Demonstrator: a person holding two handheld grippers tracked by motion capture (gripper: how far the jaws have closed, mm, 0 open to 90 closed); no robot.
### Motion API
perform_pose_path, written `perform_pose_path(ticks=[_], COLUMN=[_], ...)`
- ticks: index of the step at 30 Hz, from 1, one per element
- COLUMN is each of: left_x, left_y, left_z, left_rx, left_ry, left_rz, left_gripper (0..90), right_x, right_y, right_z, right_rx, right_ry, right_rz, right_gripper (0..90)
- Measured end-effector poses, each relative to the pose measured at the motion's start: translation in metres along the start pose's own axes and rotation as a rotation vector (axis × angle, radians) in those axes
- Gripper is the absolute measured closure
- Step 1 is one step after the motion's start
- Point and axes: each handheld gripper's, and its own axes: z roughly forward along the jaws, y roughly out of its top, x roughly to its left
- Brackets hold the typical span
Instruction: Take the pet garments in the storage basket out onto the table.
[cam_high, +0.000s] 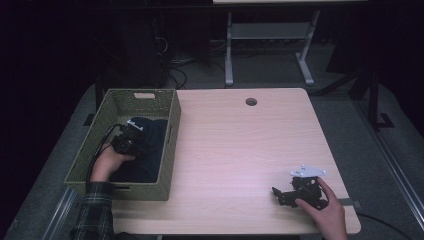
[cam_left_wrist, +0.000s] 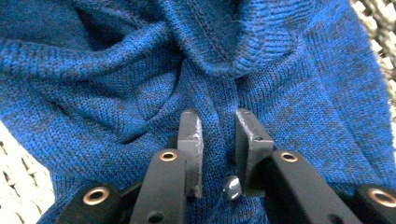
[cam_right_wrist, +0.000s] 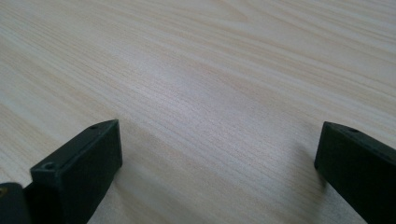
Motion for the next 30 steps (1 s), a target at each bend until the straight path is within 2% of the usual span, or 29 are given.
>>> perform_pose_path(ticks=[1, 6, 7, 13, 20, 24, 30], left_x=[0.001, 0.004, 0.006, 0.014, 0.017, 0.016, 0.012], left_y=[0.0, 0.0, 0.0, -0.005, -0.011, -0.013, -0.014], left_z=[-0.002, -0.013, -0.017, -0.046, -0.074, -0.085, -0.101], left_rx=[-0.001, -0.066, -0.078, -0.25, -0.437, -0.515, -0.623], left_ry=[-0.007, -0.022, -0.024, -0.068, -0.089, -0.107, -0.148], left_rz=[-0.01, -0.046, -0.044, -0.109, -0.158, -0.174, -0.158], left_gripper=[74.6, 76.8, 77.1, 78.6, 78.7, 78.8, 78.8], right_x=[0.0, 0.0, 0.0, 0.0, 0.0, 0.0, 0.0], right_y=[0.0, 0.0, 0.0, 0.0, 0.0, 0.0, 0.0], right_z=[0.0, 0.0, 0.0, 0.0, 0.0, 0.0, 0.0], right_rx=[0.0, 0.0, 0.0, 0.0, 0.0, 0.0, 0.0], right_ry=[0.0, 0.0, 0.0, 0.0, 0.0, 0.0, 0.0], right_rz=[0.0, 0.0, 0.0, 0.0, 0.0, 0.0, 0.0], right_gripper=[0.4, 0.5, 0.4, 0.5, 0.5, 0.5, 0.5])
